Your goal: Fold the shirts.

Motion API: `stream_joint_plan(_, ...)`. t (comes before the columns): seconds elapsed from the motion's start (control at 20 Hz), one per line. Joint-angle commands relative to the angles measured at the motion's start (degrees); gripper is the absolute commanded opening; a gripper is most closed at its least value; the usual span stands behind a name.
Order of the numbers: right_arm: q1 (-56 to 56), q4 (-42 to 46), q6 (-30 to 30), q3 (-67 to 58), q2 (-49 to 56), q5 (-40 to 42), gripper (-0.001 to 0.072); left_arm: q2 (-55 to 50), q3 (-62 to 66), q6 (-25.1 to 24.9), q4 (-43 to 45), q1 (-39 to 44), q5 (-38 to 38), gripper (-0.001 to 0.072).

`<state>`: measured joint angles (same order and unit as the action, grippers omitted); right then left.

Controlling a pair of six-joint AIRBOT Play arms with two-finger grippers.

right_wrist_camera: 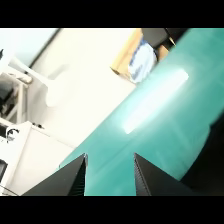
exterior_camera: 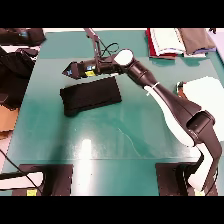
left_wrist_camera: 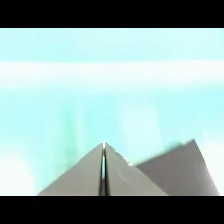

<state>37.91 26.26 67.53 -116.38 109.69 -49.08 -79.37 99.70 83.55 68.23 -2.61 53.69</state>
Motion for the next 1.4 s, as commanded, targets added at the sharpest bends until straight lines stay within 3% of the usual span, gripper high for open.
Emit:
stream_joint_plan(0.0, -1.0, 1.9, -2.8, -0.6, 0.8, -2.6, 0.0347, 3.3, 0.0, -0.1, 0.9, -2.1, 1.9, 0.0026)
stream_joint_plan(0.15, -9.4, 11.5, 0.0, 8.7, -5.5, -8.2, 0.0346, 3.0, -0.2, -1.8, 1.0, 0.9, 4.0, 0.0027)
stream_joint_plan(0.3, -19.1, 22.9, 8.3, 19.3, -9.5, -11.8, 0.0348, 2.9, -0.2, -3.7, 1.0, 4.7, 4.0, 0.0026)
stream_joint_plan(0.35, -22.4, 23.3, 9.0, 22.3, -9.7, -12.2, 0.0420, 2.9, -0.2, -4.2, 1.0, 5.9, 3.9, 0.0027)
stream_joint_plan(0.4, -25.0, 21.9, 9.2, 24.5, -9.2, -12.5, 0.0583, 2.9, -0.2, -4.2, 1.0, 7.0, 3.8, 0.0026)
stream_joint_plan(0.45, -27.4, 19.2, 9.2, 26.5, -8.3, -12.4, 0.0608, 2.9, -0.2, -4.6, 1.0, 8.0, 3.8, 0.0026)
stream_joint_plan(0.65, -29.3, 10.5, 9.1, 28.2, -2.0, -12.4, 0.0597, 2.8, -0.2, -4.6, 0.6, 9.4, 3.8, 0.0026)
stream_joint_plan(0.95, -22.7, 2.1, 7.5, 27.8, 4.2, -6.5, 0.0595, 2.8, -0.2, -4.5, 0.7, 9.4, 3.8, 0.0026)
stream_joint_plan(1.05, -20.5, 1.9, 7.4, 24.0, 6.7, -6.7, 0.0525, 2.8, -0.2, -4.5, 0.5, 9.4, 3.8, 0.0026)
stream_joint_plan(1.2, -17.6, 2.3, 7.4, 16.5, 10.4, -6.4, 0.0498, 2.8, -0.2, -4.5, 0.3, 9.4, 4.5, 0.0027)
stream_joint_plan(1.25, -16.9, 2.5, 7.4, 14.1, 11.6, -6.4, 0.0380, 2.8, -0.2, -4.5, 0.3, 9.4, 4.7, 0.0026)
stream_joint_plan(1.3, -16.3, 3.0, 6.6, 11.7, 12.5, -6.4, 0.0147, 2.8, -0.2, -4.5, 0.3, 9.4, 4.9, 0.0027)
stream_joint_plan(1.35, -16.2, 4.0, 5.1, 9.6, 12.8, -6.4, 0.0016, 2.8, -0.2, -4.5, 0.3, 9.4, 5.4, 0.0026)
